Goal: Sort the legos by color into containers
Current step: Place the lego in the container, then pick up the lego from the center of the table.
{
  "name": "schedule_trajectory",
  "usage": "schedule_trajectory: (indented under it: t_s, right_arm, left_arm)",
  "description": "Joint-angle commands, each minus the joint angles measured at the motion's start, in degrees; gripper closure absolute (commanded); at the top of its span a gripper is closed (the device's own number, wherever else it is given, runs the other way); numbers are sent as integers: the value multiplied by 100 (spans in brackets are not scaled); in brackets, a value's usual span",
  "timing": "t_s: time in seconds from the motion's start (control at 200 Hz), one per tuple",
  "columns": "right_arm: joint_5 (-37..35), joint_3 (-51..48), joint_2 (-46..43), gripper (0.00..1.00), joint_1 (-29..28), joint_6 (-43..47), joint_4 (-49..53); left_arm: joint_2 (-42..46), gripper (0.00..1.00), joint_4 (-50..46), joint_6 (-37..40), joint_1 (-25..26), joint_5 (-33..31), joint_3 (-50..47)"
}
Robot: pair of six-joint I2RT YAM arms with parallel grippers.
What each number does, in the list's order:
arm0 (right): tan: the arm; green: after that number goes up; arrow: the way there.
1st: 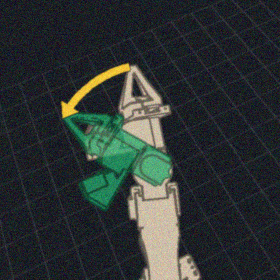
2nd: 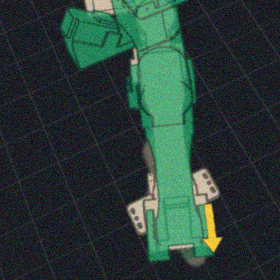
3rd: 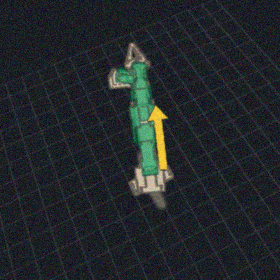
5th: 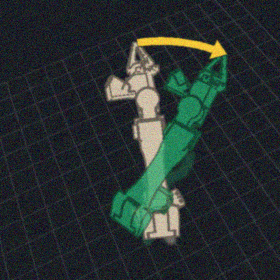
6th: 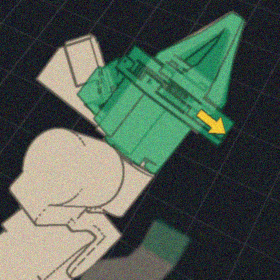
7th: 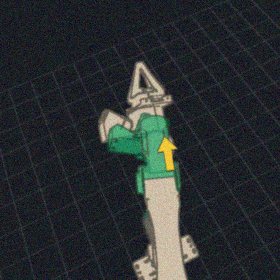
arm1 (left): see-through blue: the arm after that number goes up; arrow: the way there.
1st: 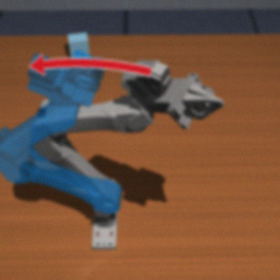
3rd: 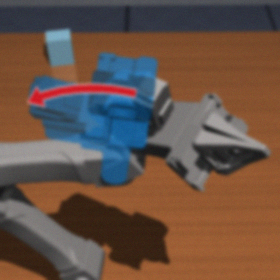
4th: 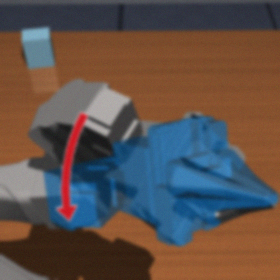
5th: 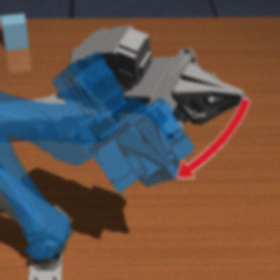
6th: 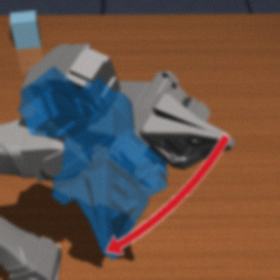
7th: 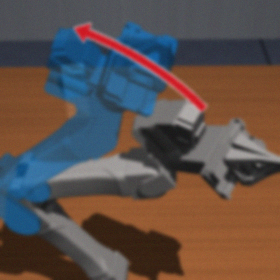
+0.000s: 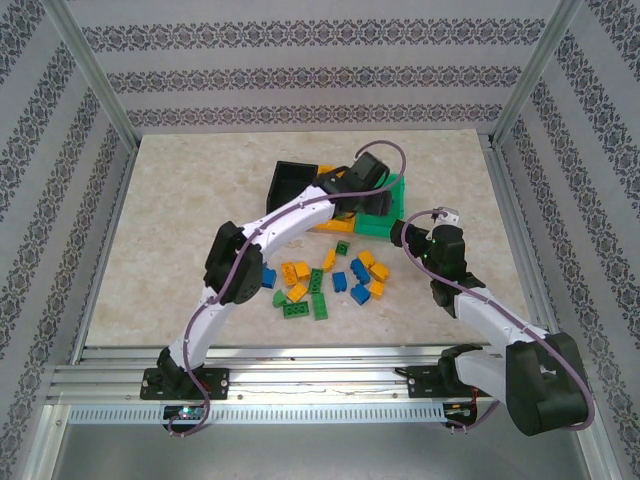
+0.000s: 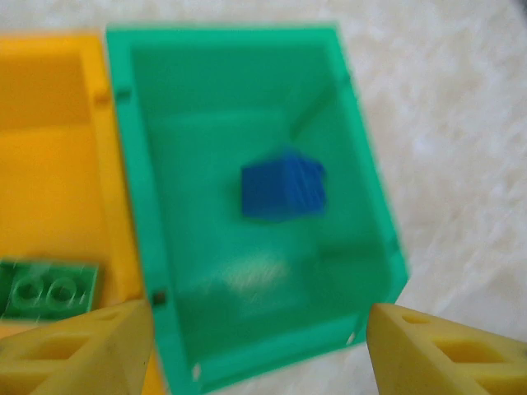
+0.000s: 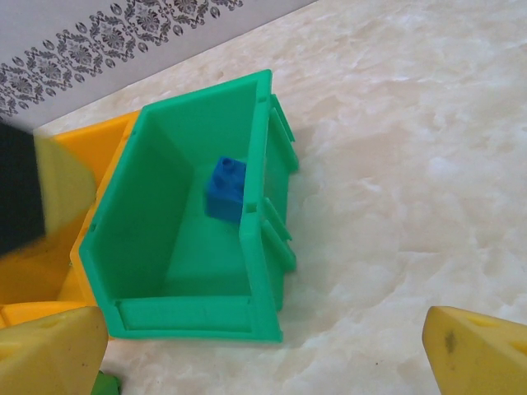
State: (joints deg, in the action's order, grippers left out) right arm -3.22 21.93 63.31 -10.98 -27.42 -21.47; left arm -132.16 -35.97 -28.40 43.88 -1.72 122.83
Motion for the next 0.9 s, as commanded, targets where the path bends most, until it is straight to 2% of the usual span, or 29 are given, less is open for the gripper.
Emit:
schedule_trajectory:
  t_s: [0.0, 0.105, 0.24, 0.43, 0.595, 0.894]
  right_arm:
    - [-82, -84, -37, 2, 36, -123, -108]
    - [-78, -84, -29, 2, 42, -123, -118]
    - [-5, -58, 60, 2, 35, -150, -129]
    - [105, -40, 64, 2, 35, -154, -129]
    - [104, -35, 97, 2, 25, -149, -137]
    - [89, -21, 75, 2, 27, -93, -92]
  left_arm:
    - [882, 31, 412, 209, 68, -75, -1062]
    - [1727, 31, 1019, 344, 66, -253, -2439]
    - [2651, 32, 1317, 540, 20, -392, -3860]
    - [3195, 32, 1300, 577, -46, 206, -4987]
    - [2896, 35, 1223, 644, -46, 565, -4923]
    - [1755, 45, 362, 729, -51, 910, -3729]
